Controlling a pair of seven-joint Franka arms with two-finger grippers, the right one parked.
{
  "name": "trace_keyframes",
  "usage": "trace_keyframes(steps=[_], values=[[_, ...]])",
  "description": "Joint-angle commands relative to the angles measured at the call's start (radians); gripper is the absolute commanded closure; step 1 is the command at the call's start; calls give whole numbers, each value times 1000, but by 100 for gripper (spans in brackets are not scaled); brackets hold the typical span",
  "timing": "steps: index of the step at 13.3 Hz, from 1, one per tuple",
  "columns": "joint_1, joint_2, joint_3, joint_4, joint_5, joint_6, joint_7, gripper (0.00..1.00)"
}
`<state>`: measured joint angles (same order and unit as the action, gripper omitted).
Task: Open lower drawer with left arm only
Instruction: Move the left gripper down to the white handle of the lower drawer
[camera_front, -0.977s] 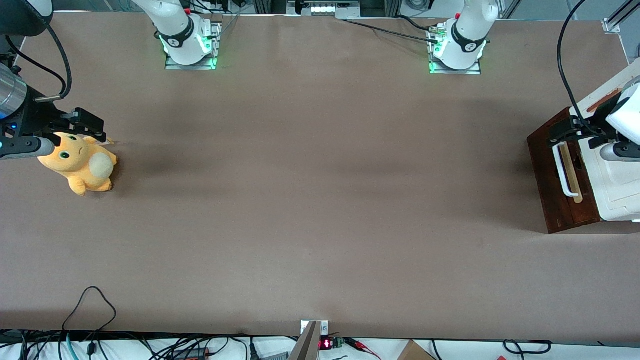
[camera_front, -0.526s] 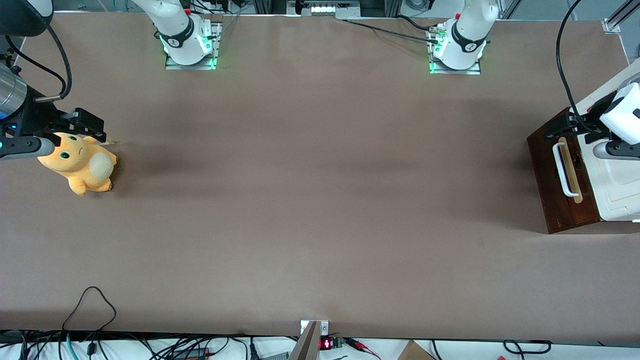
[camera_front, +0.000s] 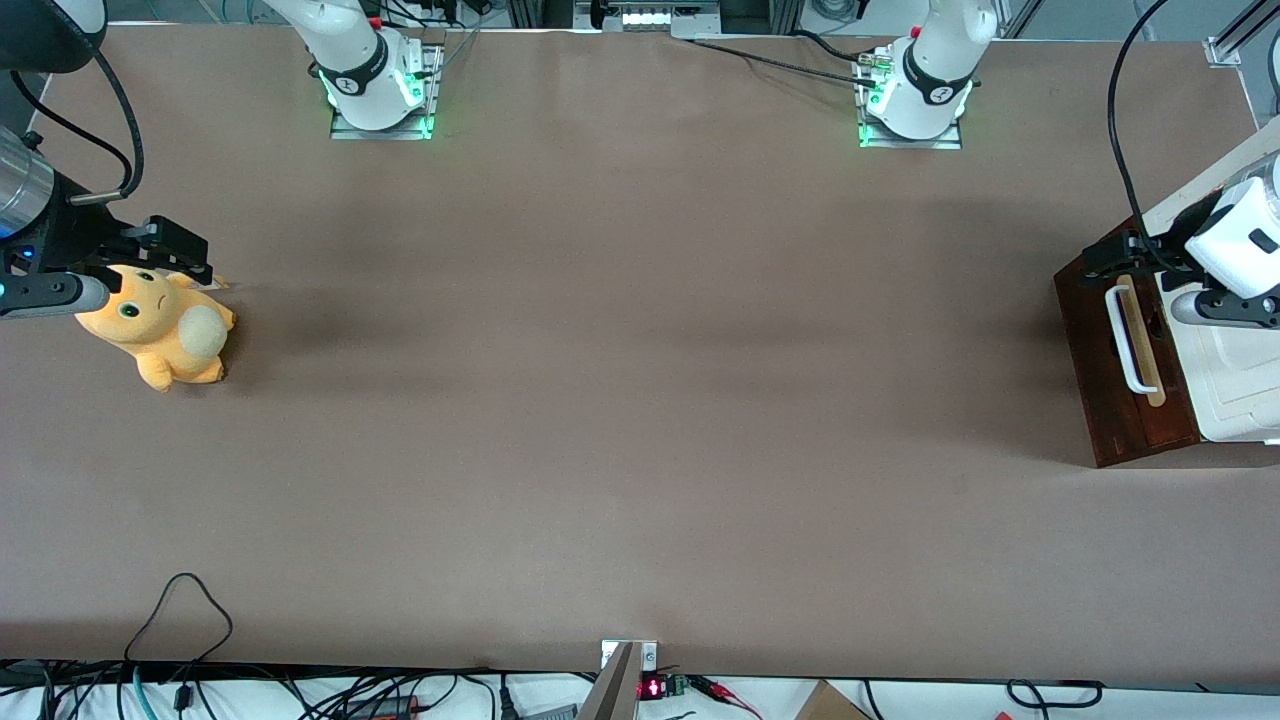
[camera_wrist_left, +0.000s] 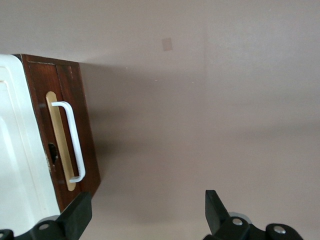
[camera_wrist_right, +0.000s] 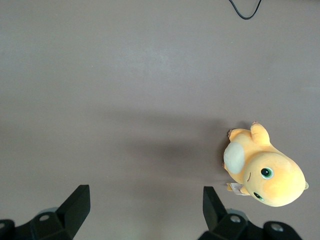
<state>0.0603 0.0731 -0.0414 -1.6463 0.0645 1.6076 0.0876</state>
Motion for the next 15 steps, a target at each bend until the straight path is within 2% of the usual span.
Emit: trace_keyframes(steps=[1, 4, 6, 8, 10, 12, 15], values=[[-10, 26, -98, -30, 270, 24, -34, 0], [-28, 56, -204, -125, 550, 23, -274, 0], [-37, 92, -229, -215, 738, 26, -406, 0], [-68, 155, -230, -307, 910, 26, -629, 0], [-74, 220, -230, -393, 1061, 22, -803, 0], [-74, 278, -229, -428, 1158, 18, -870, 0], [-71, 356, -177, -431, 1247, 12, -930, 2]])
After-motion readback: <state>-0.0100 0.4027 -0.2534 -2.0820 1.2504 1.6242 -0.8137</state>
